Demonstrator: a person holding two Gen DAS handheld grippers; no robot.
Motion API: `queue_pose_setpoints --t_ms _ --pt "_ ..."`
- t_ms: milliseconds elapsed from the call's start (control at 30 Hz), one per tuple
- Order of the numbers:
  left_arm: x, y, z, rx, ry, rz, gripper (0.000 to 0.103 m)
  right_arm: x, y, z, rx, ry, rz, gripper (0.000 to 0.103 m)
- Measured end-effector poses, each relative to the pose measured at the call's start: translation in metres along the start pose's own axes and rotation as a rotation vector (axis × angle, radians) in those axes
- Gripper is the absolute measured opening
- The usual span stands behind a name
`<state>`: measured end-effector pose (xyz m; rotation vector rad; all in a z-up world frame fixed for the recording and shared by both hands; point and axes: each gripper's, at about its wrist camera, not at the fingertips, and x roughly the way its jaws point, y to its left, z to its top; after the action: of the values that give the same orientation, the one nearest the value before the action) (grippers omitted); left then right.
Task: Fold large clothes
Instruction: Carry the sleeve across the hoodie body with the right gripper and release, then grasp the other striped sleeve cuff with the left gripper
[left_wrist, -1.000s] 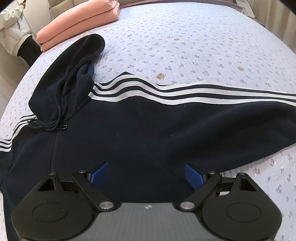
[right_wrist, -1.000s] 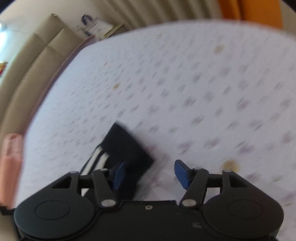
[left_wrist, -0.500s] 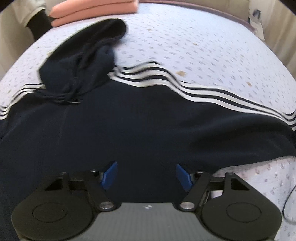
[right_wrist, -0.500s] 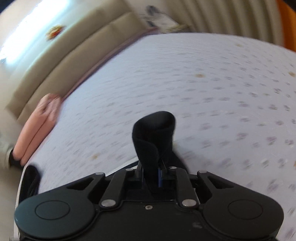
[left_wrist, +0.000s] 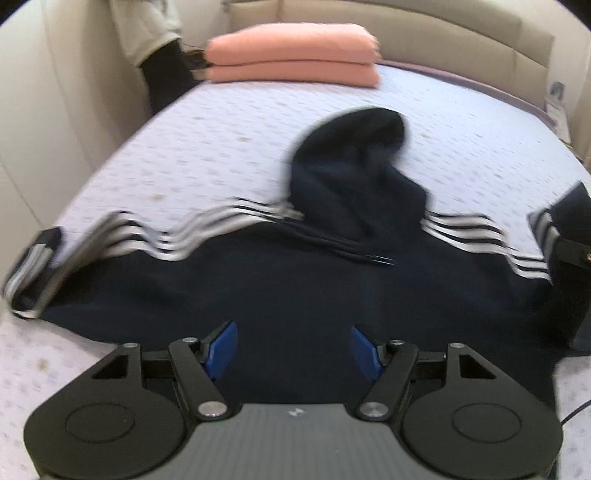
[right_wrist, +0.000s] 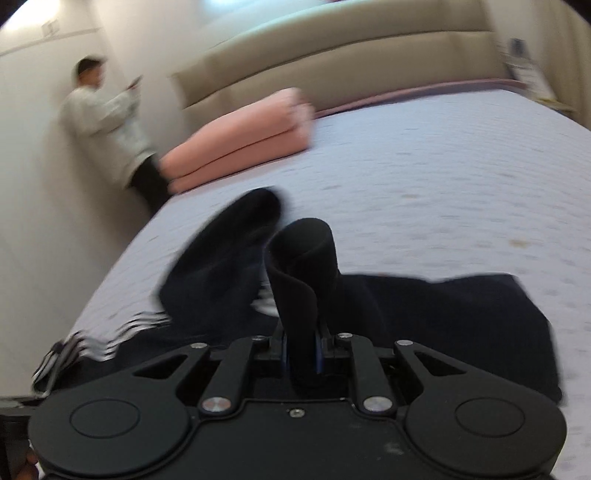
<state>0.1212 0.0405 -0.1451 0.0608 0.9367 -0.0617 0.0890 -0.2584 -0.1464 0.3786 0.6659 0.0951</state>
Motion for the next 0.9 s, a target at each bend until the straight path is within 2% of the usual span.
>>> queue_pose_setpoints --t_ms 133,233,333,367,400,467,567,633,667,700,733,800,900 --pt "0.002 0.064 0.008 -0.050 -0.012 0.023 0.070 0.036 0.090 -0.002 -0.066 0.024 0.081 0.018" --pt "0.009 0.102 0.010 -0.067 -0.012 0.020 0.072 0.068 0.148 -0.012 -0.104 0.041 0.097 0.019" --pt "0.024 0.126 0.007 -0.069 0.006 -0.005 0.073 0.110 0.185 -0.036 -0.134 0.120 0.071 0.041" --pt "0.028 0.132 0.004 -0.070 0.013 -0.015 0.073 0.123 0.191 -0.045 -0.147 0.172 0.078 0.058" --pt "0.033 0.136 0.003 -0.070 0.024 -0.027 0.073 0.136 0.195 -0.054 -0.156 0.222 0.087 0.064" --pt "0.048 0.142 0.001 -0.074 0.046 -0.064 0.073 0.139 0.191 -0.064 -0.174 0.281 0.068 0.064" --pt "0.064 0.142 0.000 -0.088 0.067 -0.138 0.075 0.111 0.161 -0.064 -0.173 0.233 0.018 0.063" --pt "0.076 0.138 0.003 -0.107 0.083 -0.206 0.076 0.091 0.129 -0.058 -0.171 0.196 -0.095 0.061" --pt "0.081 0.135 0.004 -0.121 0.092 -0.242 0.077 0.085 0.115 -0.054 -0.171 0.182 -0.159 0.052" --pt "0.088 0.131 0.006 -0.139 0.100 -0.277 0.077 0.079 0.095 -0.050 -0.168 0.168 -0.231 0.036" --pt "0.098 0.126 0.009 -0.155 0.115 -0.316 0.077 0.076 0.076 -0.046 -0.156 0.161 -0.296 0.030" --pt "0.113 0.115 0.011 -0.170 0.152 -0.355 0.077 0.076 0.037 -0.043 -0.105 0.174 -0.373 0.023" --pt "0.134 0.096 0.013 -0.156 0.204 -0.382 0.080 0.085 0.004 -0.045 -0.087 0.199 -0.440 0.022"
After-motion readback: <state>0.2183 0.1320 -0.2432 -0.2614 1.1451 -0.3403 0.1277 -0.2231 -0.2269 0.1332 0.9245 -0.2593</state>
